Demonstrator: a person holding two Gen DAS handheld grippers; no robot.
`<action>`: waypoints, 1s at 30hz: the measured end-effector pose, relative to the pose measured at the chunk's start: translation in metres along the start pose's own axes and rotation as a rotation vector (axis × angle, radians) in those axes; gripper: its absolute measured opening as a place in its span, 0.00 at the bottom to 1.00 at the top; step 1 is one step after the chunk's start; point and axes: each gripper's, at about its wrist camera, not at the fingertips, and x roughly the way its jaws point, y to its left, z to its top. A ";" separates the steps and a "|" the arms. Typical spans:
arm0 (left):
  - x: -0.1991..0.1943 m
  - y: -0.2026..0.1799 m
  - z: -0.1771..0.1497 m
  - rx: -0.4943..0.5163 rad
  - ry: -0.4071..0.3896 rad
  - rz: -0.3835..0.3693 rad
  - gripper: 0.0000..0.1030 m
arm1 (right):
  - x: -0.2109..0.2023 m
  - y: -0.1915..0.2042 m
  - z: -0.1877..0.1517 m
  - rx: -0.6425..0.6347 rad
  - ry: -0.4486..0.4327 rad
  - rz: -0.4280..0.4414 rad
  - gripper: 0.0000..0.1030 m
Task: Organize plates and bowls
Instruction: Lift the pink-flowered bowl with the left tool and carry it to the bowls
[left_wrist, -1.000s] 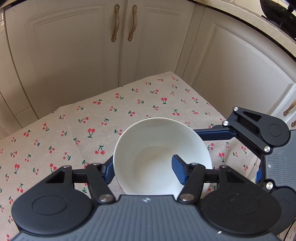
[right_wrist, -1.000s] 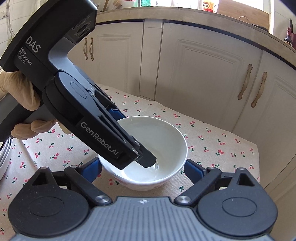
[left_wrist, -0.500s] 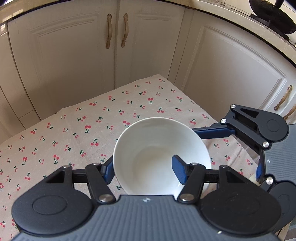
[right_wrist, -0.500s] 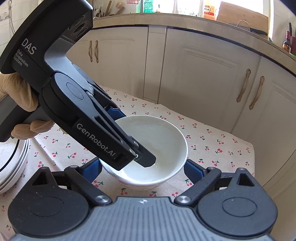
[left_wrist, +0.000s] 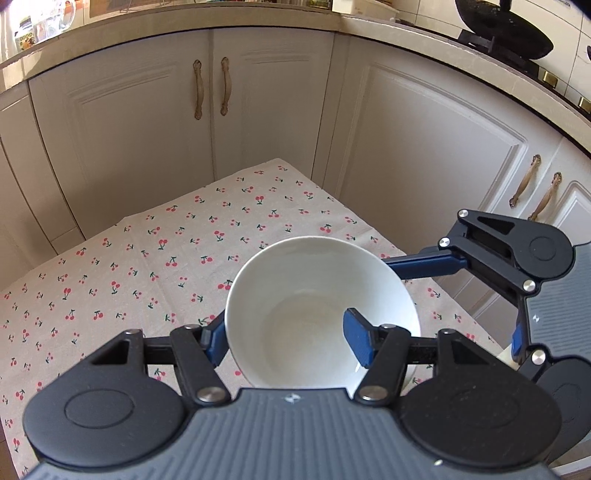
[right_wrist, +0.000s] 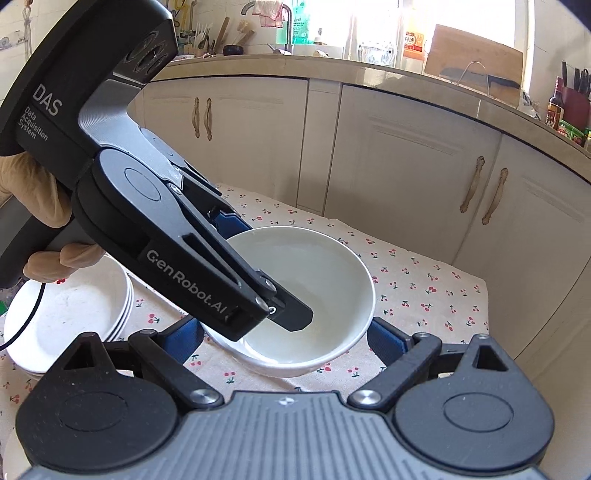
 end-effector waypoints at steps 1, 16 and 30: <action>-0.003 -0.003 -0.003 0.001 -0.002 -0.001 0.60 | -0.004 0.004 -0.001 -0.007 0.000 -0.003 0.94; -0.055 -0.044 -0.048 0.015 -0.028 0.017 0.60 | -0.056 0.051 -0.021 -0.015 -0.010 -0.007 0.94; -0.086 -0.072 -0.102 -0.006 -0.032 -0.006 0.60 | -0.096 0.101 -0.050 -0.035 0.002 -0.006 0.94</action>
